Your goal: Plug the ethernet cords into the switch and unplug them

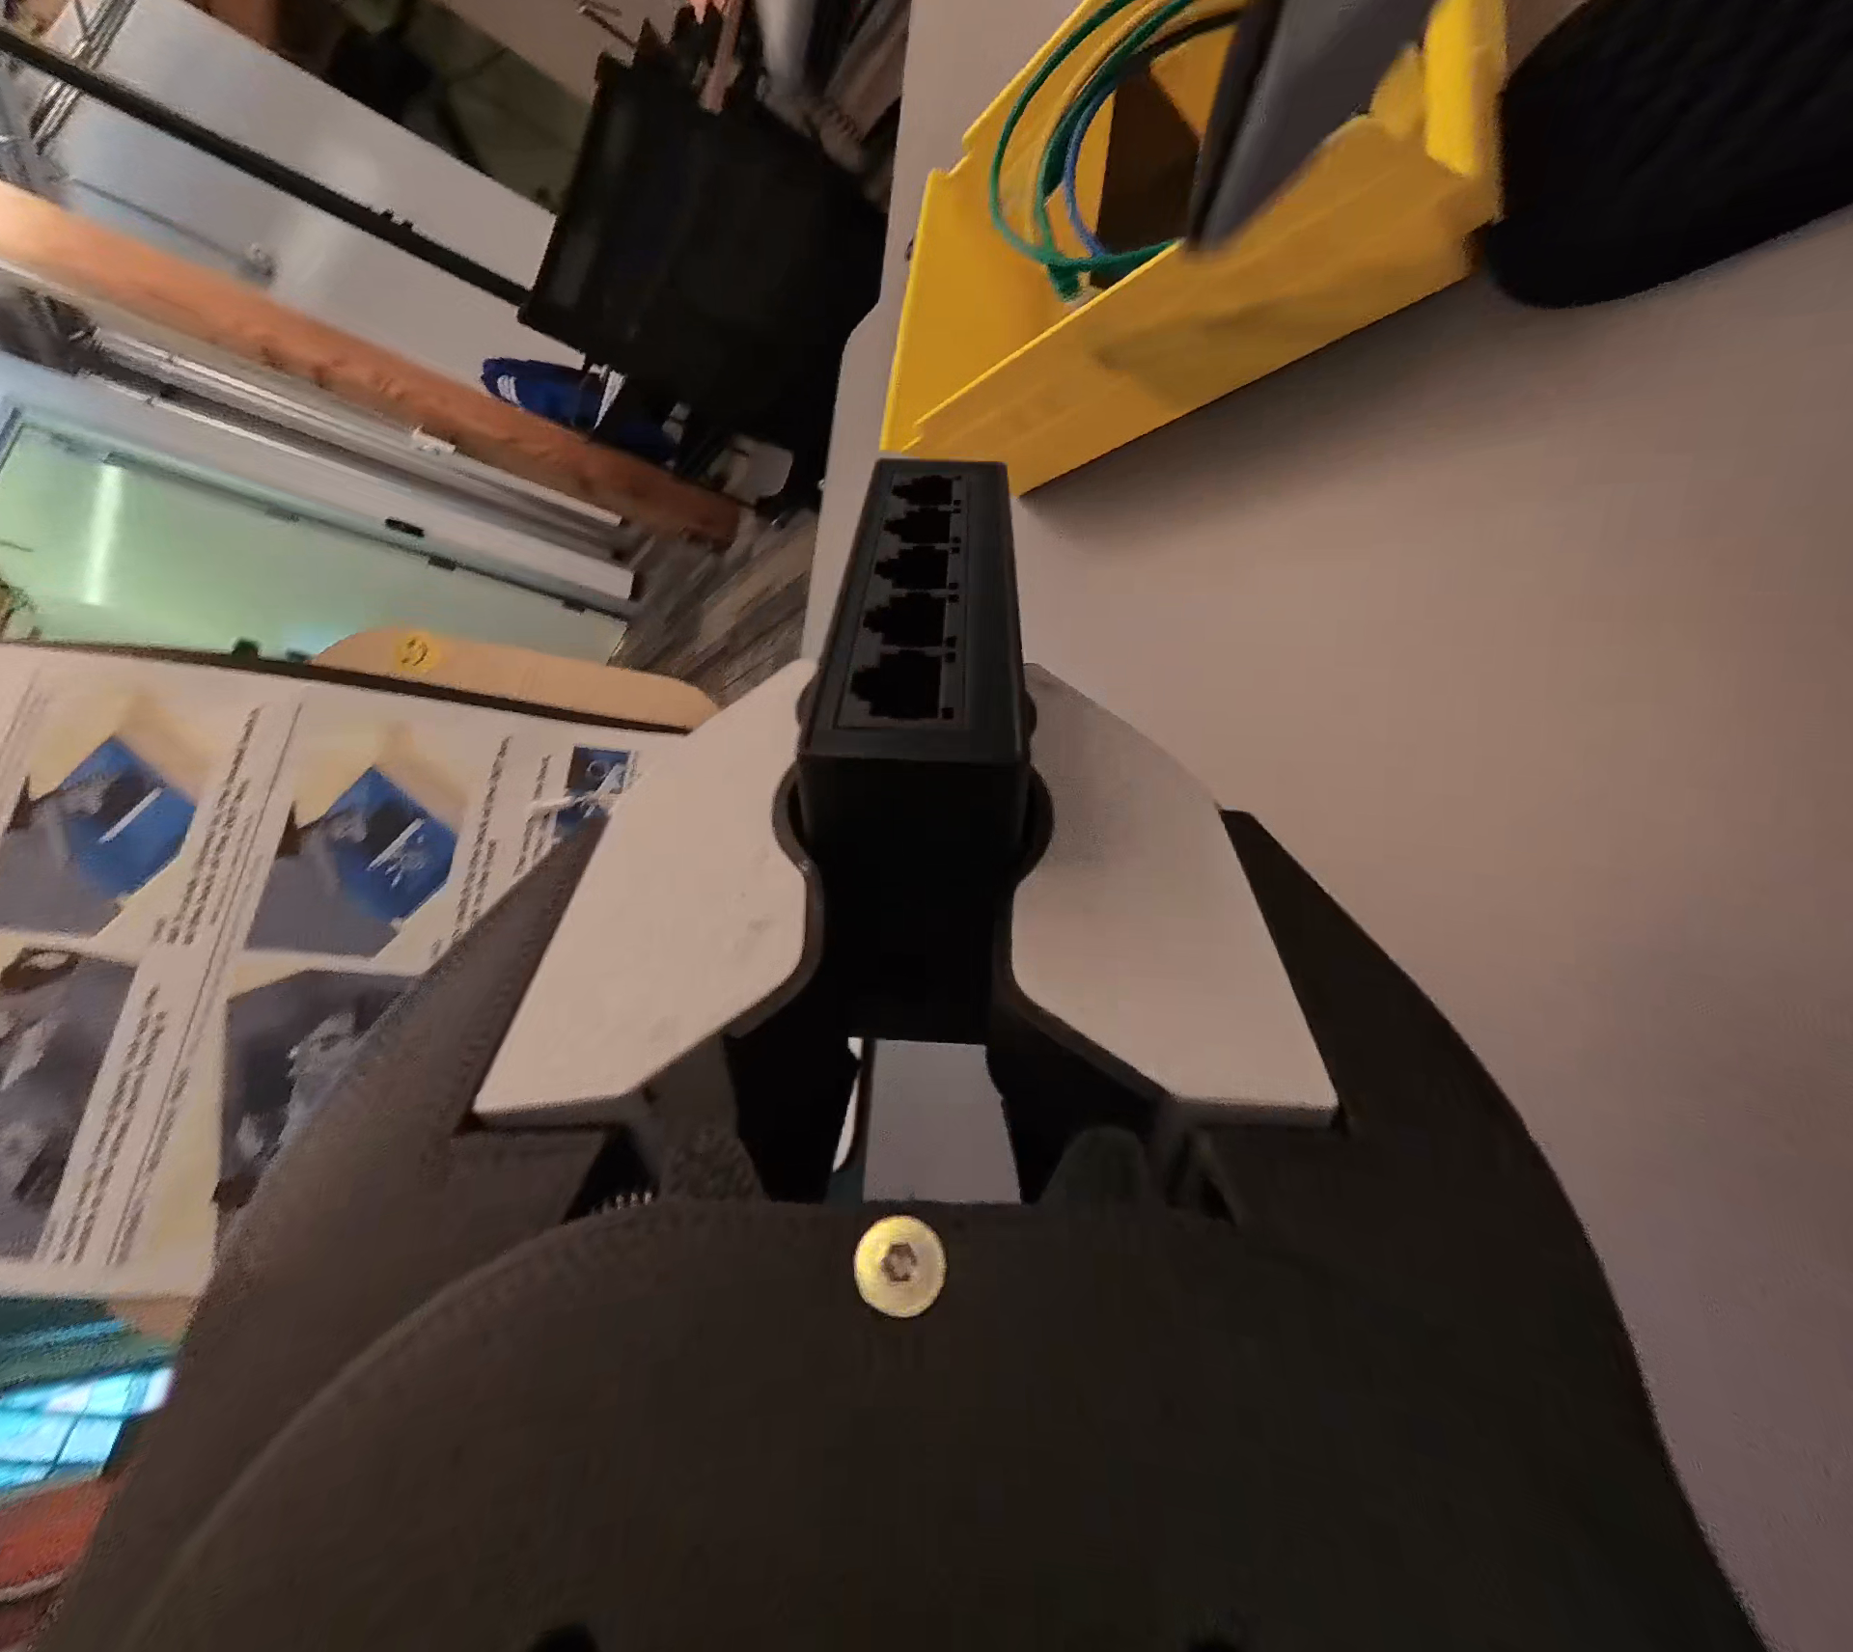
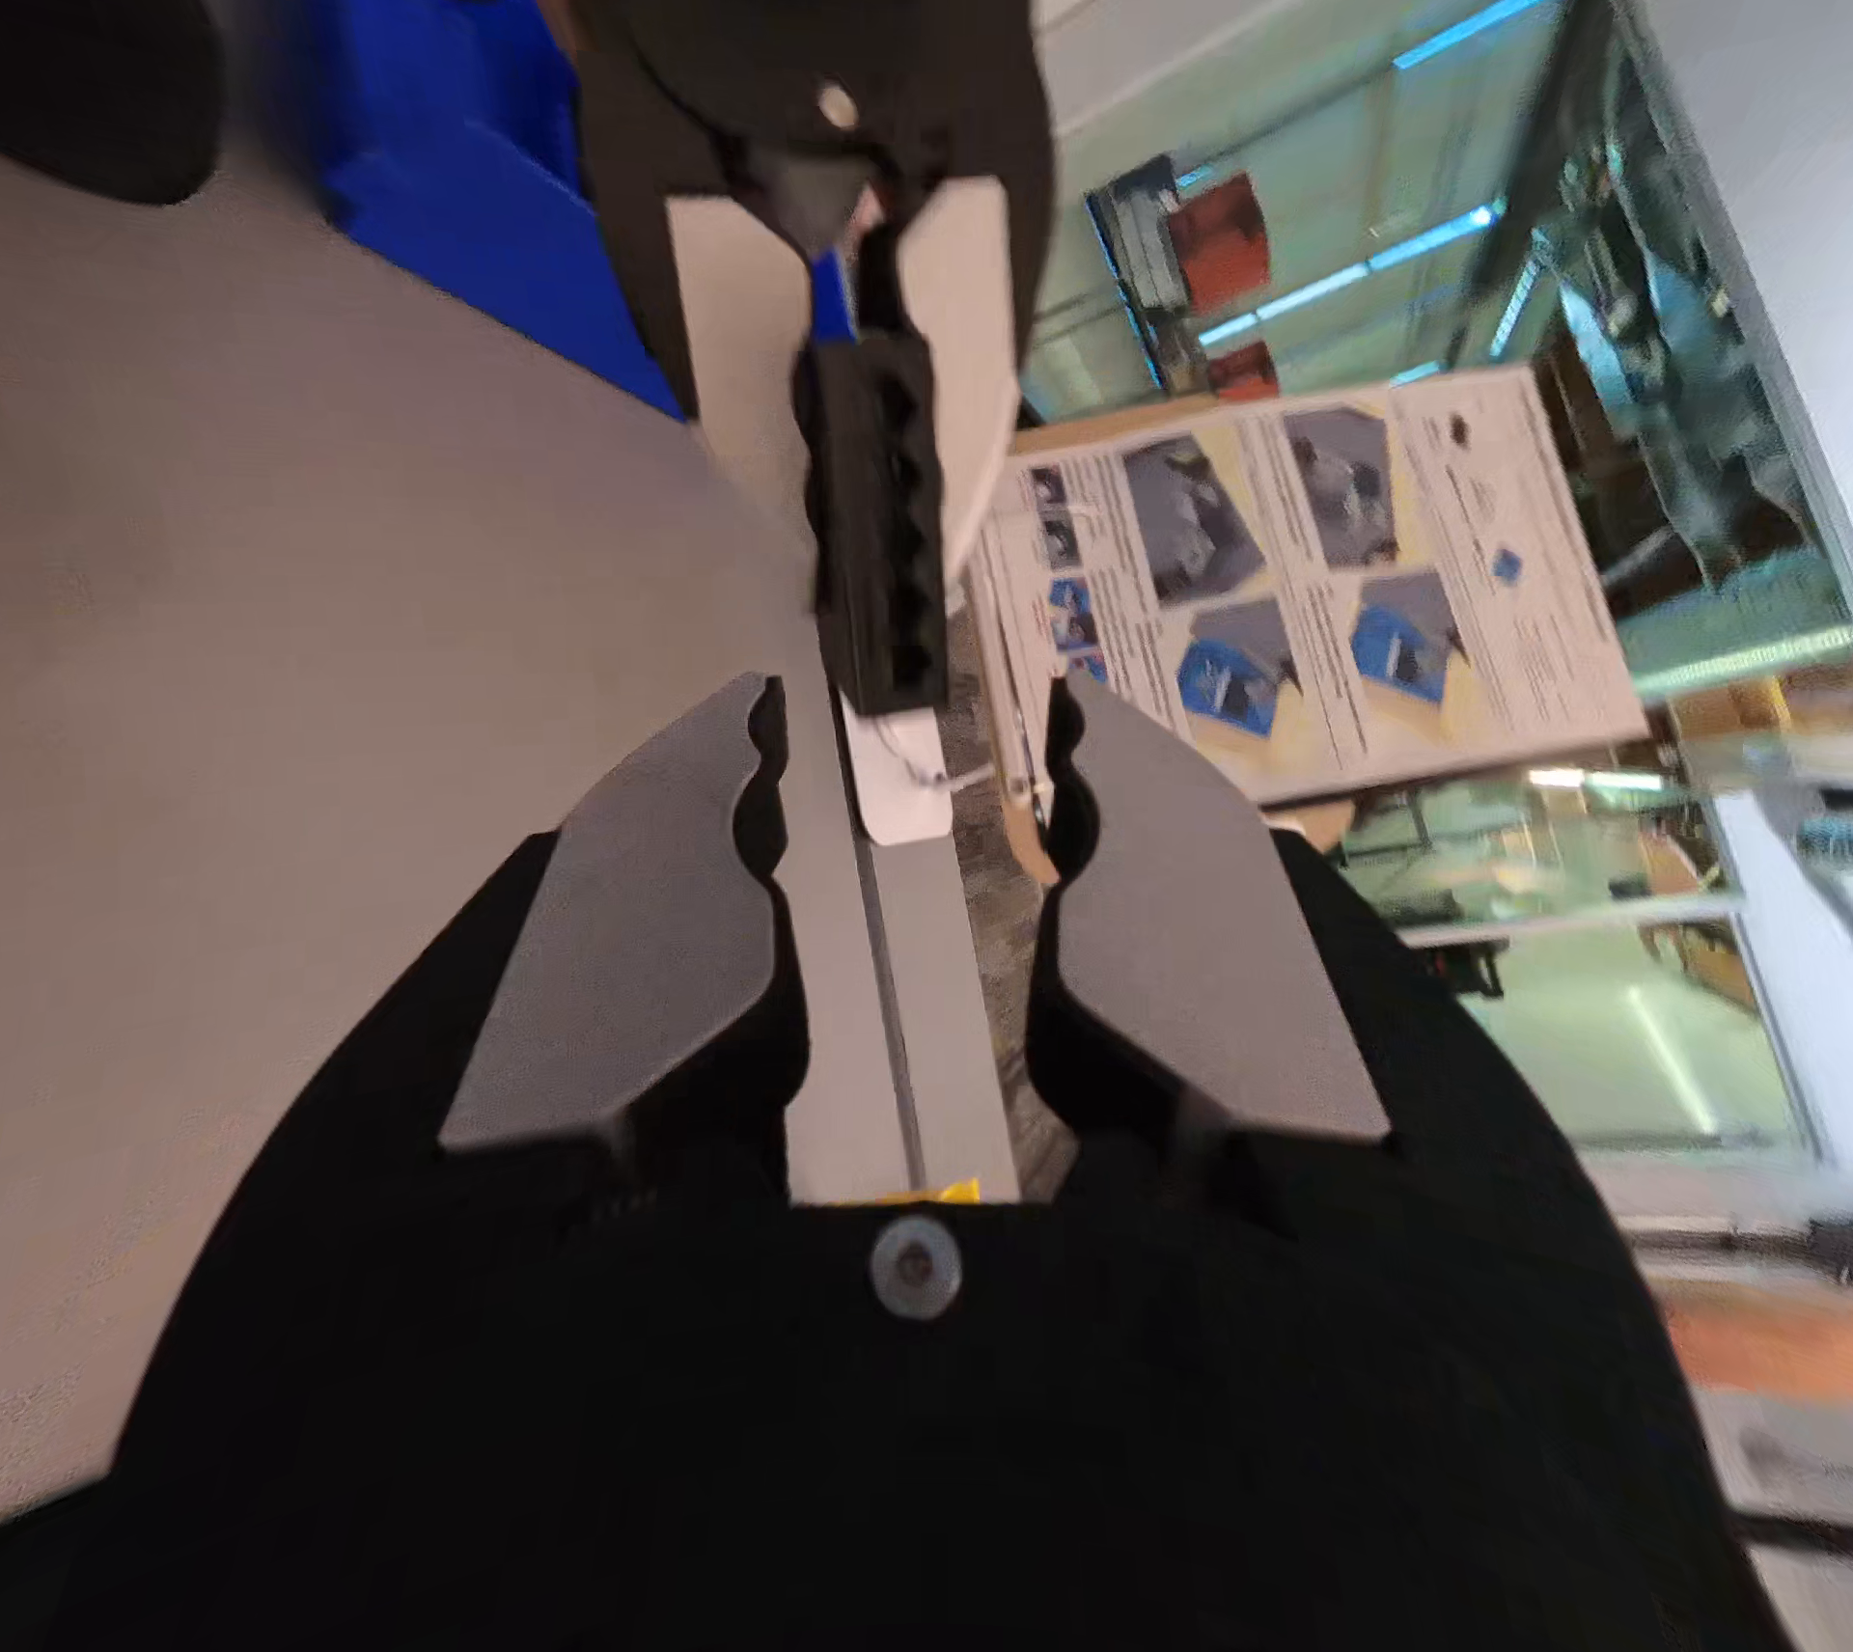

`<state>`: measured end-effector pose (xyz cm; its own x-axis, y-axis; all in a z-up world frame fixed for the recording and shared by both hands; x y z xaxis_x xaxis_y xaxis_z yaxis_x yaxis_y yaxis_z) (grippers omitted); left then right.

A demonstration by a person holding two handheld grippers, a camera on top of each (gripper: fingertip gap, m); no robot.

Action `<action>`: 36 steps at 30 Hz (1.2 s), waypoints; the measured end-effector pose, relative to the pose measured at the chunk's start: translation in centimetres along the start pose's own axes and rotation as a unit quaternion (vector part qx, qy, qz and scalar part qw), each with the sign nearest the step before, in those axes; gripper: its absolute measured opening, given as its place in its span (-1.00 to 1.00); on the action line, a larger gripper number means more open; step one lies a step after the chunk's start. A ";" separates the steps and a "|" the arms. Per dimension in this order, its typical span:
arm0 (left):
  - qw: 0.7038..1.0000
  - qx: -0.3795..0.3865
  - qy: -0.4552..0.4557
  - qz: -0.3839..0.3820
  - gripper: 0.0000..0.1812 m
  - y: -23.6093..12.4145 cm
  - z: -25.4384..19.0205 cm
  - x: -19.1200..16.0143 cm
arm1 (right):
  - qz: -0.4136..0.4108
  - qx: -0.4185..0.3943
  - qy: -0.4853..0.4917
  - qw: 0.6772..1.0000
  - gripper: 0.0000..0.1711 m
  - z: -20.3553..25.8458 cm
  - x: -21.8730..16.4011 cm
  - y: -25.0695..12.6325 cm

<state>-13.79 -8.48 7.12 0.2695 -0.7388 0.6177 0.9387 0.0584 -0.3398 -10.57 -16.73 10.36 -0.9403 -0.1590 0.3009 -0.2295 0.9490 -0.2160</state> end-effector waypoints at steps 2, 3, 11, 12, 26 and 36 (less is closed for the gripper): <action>1.000 -0.019 -0.005 -0.017 -0.67 0.0 -0.7 0.6 | 0.003 0.043 -0.001 0.999 -0.39 0.7 0.7 2.0; 0.999 -0.030 -0.007 -0.029 -0.67 0.0 -1.0 1.0 | 0.011 0.058 0.006 0.998 -0.38 0.8 0.4 2.8; 0.996 -0.017 -0.072 -0.042 -0.60 -1.8 1.0 -0.2 | 0.093 0.109 -0.010 0.990 -0.67 -1.6 -6.5 2.6; 0.995 0.000 -0.089 -0.042 -0.62 -2.5 2.1 -0.6 | 0.121 0.108 0.019 0.987 -0.67 -3.0 -9.6 2.0; 0.990 0.091 -0.110 -0.008 -0.78 -5.2 6.1 -3.5 | 0.368 0.427 0.268 0.781 -0.67 3.2 -39.5 1.0; 0.986 0.115 -0.122 0.007 -0.77 -5.7 7.3 -4.5 | 0.416 0.487 0.227 0.734 -0.66 6.5 -41.4 1.4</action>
<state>-18.78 -0.57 11.41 0.3007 -0.5554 0.7753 0.9507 0.2393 -0.1973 26.46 -10.58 -8.42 -0.7262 0.6827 -0.0805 0.0977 -0.0134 -0.9951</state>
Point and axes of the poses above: each gripper's, where its closed fingertips meet, y out along the fingers, x out of its top, z = x × y across the jaws, the point moved 3 cm from there along -y, back along the fingers, and after that the axes turned 8 degrees about -y, right-handed, at the moved point
